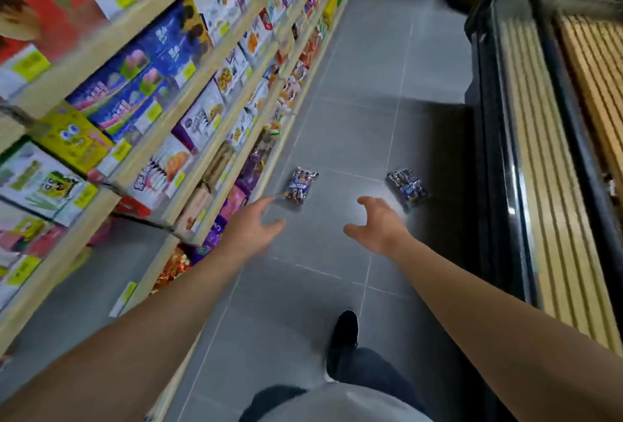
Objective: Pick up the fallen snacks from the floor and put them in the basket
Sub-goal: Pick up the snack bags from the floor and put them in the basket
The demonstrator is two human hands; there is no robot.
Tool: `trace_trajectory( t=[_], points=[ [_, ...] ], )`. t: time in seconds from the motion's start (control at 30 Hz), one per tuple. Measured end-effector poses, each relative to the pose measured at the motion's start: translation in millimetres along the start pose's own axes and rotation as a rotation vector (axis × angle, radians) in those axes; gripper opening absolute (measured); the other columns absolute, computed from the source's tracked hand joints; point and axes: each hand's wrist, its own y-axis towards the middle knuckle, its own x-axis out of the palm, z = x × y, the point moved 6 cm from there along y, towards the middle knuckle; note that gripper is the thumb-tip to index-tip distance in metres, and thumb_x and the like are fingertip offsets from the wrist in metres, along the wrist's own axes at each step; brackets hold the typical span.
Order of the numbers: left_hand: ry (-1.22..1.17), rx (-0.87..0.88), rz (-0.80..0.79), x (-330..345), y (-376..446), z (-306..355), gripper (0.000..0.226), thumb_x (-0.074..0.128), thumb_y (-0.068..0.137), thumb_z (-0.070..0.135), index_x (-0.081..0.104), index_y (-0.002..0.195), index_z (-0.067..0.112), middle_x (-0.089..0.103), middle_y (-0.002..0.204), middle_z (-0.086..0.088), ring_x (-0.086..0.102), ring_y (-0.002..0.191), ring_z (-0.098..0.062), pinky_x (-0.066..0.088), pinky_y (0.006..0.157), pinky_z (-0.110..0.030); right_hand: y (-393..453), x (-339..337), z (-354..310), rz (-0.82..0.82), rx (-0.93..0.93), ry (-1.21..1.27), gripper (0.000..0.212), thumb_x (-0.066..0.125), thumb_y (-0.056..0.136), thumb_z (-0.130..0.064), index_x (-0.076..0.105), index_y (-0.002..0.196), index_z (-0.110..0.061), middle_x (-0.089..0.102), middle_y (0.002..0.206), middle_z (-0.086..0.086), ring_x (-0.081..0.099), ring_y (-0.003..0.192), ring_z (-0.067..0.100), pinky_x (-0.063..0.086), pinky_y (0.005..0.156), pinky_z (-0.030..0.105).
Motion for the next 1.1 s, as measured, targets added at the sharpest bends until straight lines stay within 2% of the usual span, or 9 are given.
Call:
trace_trajectory(
  t=[0.3, 0.5, 0.67, 0.73, 0.9, 1.03, 1.1],
  points=[
    [-0.023, -0.162, -0.034, -8, 142, 28, 0.061, 0.063, 0.091, 0.036, 0.043, 0.146, 0.017, 0.050, 0.146, -0.010, 0.050, 0.130, -0.027, 0.041, 0.103, -0.034, 155, -39, -25, -0.116, -0.035, -0.050, 0.076, 0.069, 0.087, -0.041, 0.036, 0.151, -0.015, 0.040, 0.152, 0.008, 0.042, 0.137, 0.028, 0.036, 0.109, 0.034],
    [-0.060, -0.180, -0.100, -14, 254, 26, 0.065, 0.061, 0.093, 0.039, 0.037, 0.150, 0.019, 0.043, 0.151, -0.007, 0.045, 0.135, -0.027, 0.039, 0.105, -0.034, 264, -46, -55, -0.178, -0.031, -0.061, 0.076, 0.070, 0.087, -0.041, 0.036, 0.150, -0.015, 0.039, 0.152, 0.010, 0.044, 0.136, 0.030, 0.038, 0.109, 0.036],
    [-0.104, -0.185, -0.163, -18, 370, 13, 0.060, 0.061, 0.093, 0.035, 0.041, 0.147, 0.019, 0.048, 0.147, -0.009, 0.048, 0.131, -0.028, 0.041, 0.102, -0.034, 372, -43, -81, -0.198, 0.033, -0.042, 0.075, 0.070, 0.089, -0.039, 0.036, 0.151, -0.015, 0.038, 0.153, 0.011, 0.044, 0.136, 0.029, 0.037, 0.109, 0.035],
    [-0.120, -0.175, -0.187, -16, 402, 12, 0.056, 0.061, 0.093, 0.032, 0.045, 0.145, 0.018, 0.051, 0.145, -0.009, 0.050, 0.130, -0.028, 0.041, 0.100, -0.032, 401, -37, -87, -0.216, 0.059, -0.034, 0.074, 0.070, 0.089, -0.039, 0.036, 0.151, -0.015, 0.039, 0.153, 0.011, 0.045, 0.135, 0.030, 0.037, 0.108, 0.035],
    [-0.134, -0.260, -0.256, 17, 505, -25, 0.065, 0.061, 0.093, 0.038, 0.036, 0.150, 0.021, 0.046, 0.150, -0.004, 0.047, 0.133, -0.026, 0.038, 0.107, -0.034, 498, 6, -84, -0.295, 0.164, -0.019, 0.071, 0.068, 0.091, -0.039, 0.037, 0.150, -0.014, 0.039, 0.152, 0.012, 0.047, 0.133, 0.030, 0.040, 0.102, 0.032],
    [-0.166, -0.326, -0.271, 61, 566, -59, 0.061, 0.064, 0.091, 0.034, 0.043, 0.147, 0.020, 0.052, 0.144, -0.006, 0.051, 0.128, -0.025, 0.037, 0.093, -0.025, 557, 57, -55, -0.351, 0.259, 0.023, 0.073, 0.070, 0.088, -0.041, 0.039, 0.149, -0.013, 0.044, 0.150, 0.012, 0.047, 0.133, 0.030, 0.038, 0.107, 0.034],
    [-0.160, -0.368, -0.282, 87, 592, -79, 0.055, 0.064, 0.091, 0.033, 0.048, 0.142, 0.019, 0.054, 0.142, -0.007, 0.052, 0.127, -0.026, 0.037, 0.092, -0.026, 583, 84, -36, -0.365, 0.302, 0.053, 0.073, 0.070, 0.088, -0.041, 0.040, 0.149, -0.014, 0.046, 0.149, 0.009, 0.046, 0.135, 0.029, 0.037, 0.108, 0.034]
  ],
)
